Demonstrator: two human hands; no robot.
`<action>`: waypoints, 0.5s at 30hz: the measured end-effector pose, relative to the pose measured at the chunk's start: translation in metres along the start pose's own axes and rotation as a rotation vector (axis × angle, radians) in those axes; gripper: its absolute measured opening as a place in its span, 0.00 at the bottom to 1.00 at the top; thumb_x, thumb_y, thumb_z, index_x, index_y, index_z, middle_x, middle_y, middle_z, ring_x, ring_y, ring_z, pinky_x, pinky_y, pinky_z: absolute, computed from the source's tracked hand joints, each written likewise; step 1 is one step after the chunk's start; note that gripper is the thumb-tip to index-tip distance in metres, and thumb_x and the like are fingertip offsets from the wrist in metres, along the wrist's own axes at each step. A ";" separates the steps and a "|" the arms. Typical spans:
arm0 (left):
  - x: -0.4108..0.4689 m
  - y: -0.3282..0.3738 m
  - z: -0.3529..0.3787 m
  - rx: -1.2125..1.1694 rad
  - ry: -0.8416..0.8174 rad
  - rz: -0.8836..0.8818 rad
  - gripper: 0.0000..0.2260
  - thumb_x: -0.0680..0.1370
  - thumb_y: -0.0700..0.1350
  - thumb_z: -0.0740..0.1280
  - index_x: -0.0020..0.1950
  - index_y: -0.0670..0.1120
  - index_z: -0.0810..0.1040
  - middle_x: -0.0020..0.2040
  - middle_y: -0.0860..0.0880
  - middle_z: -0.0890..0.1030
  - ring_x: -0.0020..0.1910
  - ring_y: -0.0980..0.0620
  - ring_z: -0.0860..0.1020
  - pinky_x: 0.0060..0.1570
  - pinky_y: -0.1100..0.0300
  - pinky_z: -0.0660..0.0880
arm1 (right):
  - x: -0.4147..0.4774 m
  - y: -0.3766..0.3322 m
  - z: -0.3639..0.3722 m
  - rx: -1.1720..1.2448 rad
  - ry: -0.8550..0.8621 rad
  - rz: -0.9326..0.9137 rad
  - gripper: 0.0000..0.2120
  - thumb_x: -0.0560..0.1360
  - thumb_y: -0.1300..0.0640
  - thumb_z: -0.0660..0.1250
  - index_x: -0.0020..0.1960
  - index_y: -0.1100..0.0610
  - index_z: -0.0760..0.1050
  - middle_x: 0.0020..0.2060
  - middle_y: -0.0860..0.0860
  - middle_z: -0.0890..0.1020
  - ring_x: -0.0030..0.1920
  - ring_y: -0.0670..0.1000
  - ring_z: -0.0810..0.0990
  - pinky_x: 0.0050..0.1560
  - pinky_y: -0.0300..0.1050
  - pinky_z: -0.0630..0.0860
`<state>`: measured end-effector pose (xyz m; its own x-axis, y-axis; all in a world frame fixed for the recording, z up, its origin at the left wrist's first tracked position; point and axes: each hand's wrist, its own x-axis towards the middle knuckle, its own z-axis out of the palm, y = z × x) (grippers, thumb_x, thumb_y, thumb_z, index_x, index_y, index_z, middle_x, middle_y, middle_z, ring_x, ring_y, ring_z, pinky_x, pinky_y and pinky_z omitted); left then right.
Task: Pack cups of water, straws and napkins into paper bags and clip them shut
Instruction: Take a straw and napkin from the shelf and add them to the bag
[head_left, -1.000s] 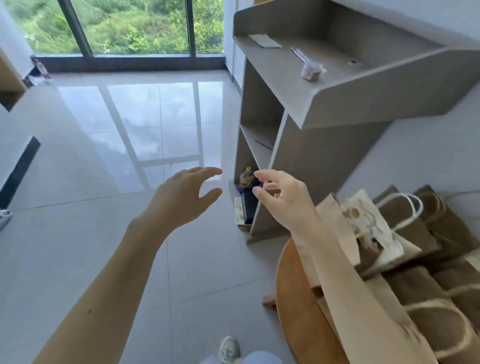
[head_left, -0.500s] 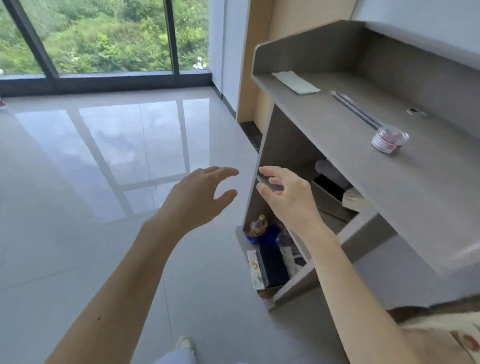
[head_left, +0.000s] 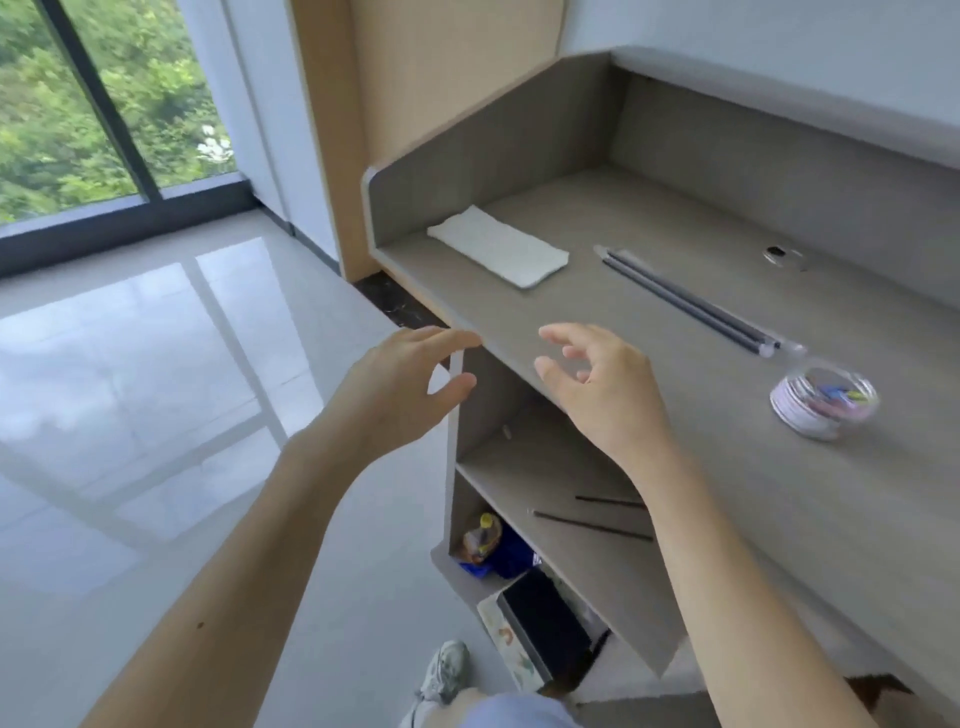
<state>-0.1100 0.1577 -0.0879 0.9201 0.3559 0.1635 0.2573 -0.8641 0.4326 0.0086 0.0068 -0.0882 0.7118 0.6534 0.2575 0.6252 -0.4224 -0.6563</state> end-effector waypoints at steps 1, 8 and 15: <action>0.018 -0.006 -0.002 -0.001 -0.016 0.028 0.18 0.78 0.51 0.62 0.68 0.54 0.70 0.64 0.54 0.75 0.62 0.53 0.71 0.60 0.57 0.69 | 0.015 0.004 0.001 -0.014 0.014 0.020 0.14 0.76 0.56 0.66 0.61 0.53 0.75 0.56 0.48 0.78 0.55 0.46 0.75 0.57 0.45 0.74; 0.129 -0.026 0.000 -0.064 -0.028 0.232 0.19 0.74 0.55 0.65 0.63 0.50 0.76 0.59 0.52 0.79 0.61 0.48 0.73 0.55 0.53 0.72 | 0.091 0.031 -0.001 -0.153 0.083 0.123 0.14 0.75 0.56 0.67 0.60 0.53 0.76 0.53 0.48 0.79 0.52 0.47 0.75 0.45 0.31 0.62; 0.209 -0.028 0.019 -0.051 -0.273 0.438 0.27 0.69 0.60 0.68 0.66 0.52 0.74 0.62 0.51 0.77 0.65 0.46 0.68 0.62 0.52 0.67 | 0.120 0.052 -0.005 -0.239 0.203 0.304 0.14 0.74 0.58 0.67 0.59 0.55 0.77 0.57 0.49 0.78 0.57 0.50 0.75 0.51 0.37 0.66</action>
<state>0.0803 0.2497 -0.0829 0.9836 -0.1471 0.1048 -0.1778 -0.8904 0.4190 0.1278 0.0604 -0.0882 0.9085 0.3502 0.2282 0.4171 -0.7254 -0.5475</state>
